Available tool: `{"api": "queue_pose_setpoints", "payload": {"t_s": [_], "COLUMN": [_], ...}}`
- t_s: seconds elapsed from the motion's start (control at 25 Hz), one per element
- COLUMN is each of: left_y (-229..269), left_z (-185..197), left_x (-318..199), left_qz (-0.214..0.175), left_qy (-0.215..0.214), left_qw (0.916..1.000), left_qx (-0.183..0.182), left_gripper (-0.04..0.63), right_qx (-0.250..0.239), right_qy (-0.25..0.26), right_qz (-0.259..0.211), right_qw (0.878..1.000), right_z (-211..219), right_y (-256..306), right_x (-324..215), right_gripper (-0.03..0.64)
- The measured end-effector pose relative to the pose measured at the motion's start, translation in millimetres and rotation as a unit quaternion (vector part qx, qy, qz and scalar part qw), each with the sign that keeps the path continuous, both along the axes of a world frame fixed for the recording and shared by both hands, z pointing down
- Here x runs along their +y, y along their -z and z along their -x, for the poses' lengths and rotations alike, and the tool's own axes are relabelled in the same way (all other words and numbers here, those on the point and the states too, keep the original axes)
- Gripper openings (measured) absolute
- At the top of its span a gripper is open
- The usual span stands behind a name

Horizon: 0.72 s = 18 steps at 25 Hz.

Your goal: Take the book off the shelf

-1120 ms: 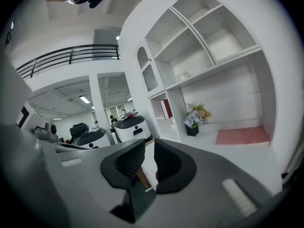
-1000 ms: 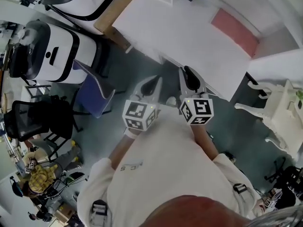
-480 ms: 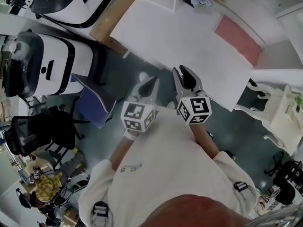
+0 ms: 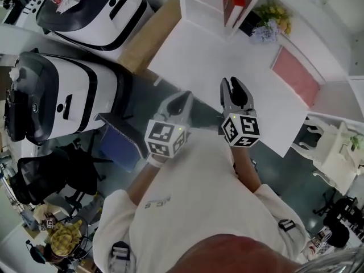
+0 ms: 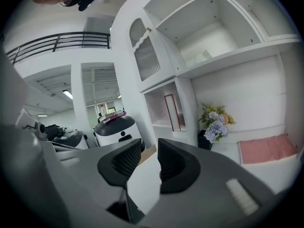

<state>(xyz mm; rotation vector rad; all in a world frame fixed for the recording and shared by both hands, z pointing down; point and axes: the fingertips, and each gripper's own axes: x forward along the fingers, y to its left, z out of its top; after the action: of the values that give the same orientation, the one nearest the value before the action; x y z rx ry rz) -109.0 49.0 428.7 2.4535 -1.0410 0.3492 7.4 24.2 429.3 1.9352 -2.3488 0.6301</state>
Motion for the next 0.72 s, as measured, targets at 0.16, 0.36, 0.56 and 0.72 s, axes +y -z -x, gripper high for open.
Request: {"api": "queue_pose_setpoints", "payload": {"t_s": [0.16, 0.36, 0.56, 0.72], "left_y": [-2, -3, 10, 13], "left_z": [7, -10, -39, -48], "left_x": [-34, -57, -70, -86], "left_qz": [0.002, 0.013, 0.001, -0.007], "left_qy": [-0.012, -0.010, -0.016, -0.003], "left_qw": [0.9999, 0.9998, 0.9997, 0.9998], "left_qx": [0.001, 0.010, 0.021, 0.018], "left_gripper": [0.000, 0.000, 0.000, 0.000], "right_qx": [0.037, 0.054, 0.057, 0.058], "right_qy": [-0.005, 0.014, 0.023, 0.026], "right_qz": [-0.019, -0.018, -0.021, -0.031], "right_qw": [0.999, 0.998, 0.998, 0.997], "right_z": [6, -1, -19, -30], "right_y": [9, 15, 19, 22], "right_x": [-37, -58, -72, -89], "right_gripper": [0.126, 0.163, 0.189, 0.236]}}
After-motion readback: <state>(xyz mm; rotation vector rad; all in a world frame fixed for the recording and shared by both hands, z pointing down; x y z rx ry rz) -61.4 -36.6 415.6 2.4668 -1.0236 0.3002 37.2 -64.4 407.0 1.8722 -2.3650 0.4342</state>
